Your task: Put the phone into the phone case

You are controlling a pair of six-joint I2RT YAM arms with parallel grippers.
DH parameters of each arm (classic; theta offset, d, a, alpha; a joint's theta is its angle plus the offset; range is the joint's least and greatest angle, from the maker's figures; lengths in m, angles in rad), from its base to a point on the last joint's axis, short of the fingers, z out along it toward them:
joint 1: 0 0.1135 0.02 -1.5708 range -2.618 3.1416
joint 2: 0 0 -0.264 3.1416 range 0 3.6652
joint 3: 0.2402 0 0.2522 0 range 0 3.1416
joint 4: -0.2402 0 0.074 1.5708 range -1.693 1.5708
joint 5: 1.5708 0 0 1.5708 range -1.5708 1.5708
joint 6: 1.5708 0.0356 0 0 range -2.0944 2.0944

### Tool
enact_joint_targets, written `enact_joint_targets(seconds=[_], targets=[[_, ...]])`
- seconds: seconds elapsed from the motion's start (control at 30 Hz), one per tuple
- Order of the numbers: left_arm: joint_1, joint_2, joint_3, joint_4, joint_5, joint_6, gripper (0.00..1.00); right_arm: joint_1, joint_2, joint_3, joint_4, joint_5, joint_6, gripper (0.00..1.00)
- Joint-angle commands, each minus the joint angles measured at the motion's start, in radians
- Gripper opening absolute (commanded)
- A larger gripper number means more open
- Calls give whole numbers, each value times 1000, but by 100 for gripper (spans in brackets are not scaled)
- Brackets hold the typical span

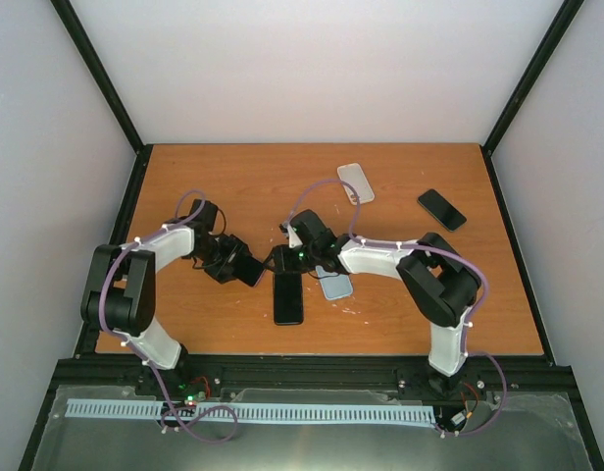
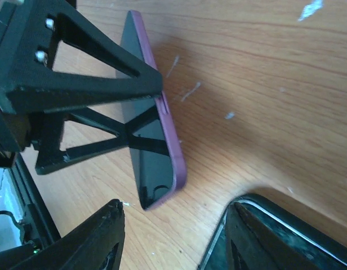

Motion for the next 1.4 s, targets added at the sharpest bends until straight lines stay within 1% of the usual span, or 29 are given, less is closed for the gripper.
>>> enact_joint_targets(seconds=[0.0, 0.23, 0.3, 0.37, 0.4, 0.5, 0.67, 0.77, 0.9, 0.97, 1.0, 1.13, 1.27, 1.37], targets=[[-10, -48, -20, 54, 73, 23, 62, 18, 45, 69, 25, -50, 10, 48], [-14, -91, -39, 69, 97, 28, 62, 23, 86, 83, 30, -60, 39, 48], [-17, -107, -48, 77, 103, 25, 62, 26, 97, 80, 42, -71, 46, 45], [-18, -122, -61, 87, 108, 19, 61, 27, 99, 74, 54, -79, 50, 38], [-19, -126, -66, 92, 113, 18, 61, 29, 99, 70, 60, -81, 53, 33], [-23, -137, -79, 105, 120, 21, 61, 29, 96, 57, 85, -89, 63, 22], [-27, -157, -94, 116, 135, 27, 62, 29, 81, 25, 138, -101, 80, 8], [-28, -174, -92, 112, 141, 37, 70, 29, 62, -10, 180, -108, 100, 3], [-27, -222, -89, 115, 136, 53, 85, 29, 5, -57, 207, -96, 113, 3], [-28, -250, -82, 124, 140, 83, 95, 29, -37, -85, 204, -72, 112, 3], [-28, -265, -78, 127, 142, 98, 99, 28, -62, -101, 199, -56, 112, 3], [-28, -324, -61, 152, 170, 158, 99, 26, -166, -185, 179, 5, 112, 3], [-28, -381, -74, 188, 194, 214, 99, 20, -312, -274, 140, 65, 104, 3], [-28, -445, -129, 292, 242, 239, 99, 13, -447, -334, 61, 155, 90, 3]])
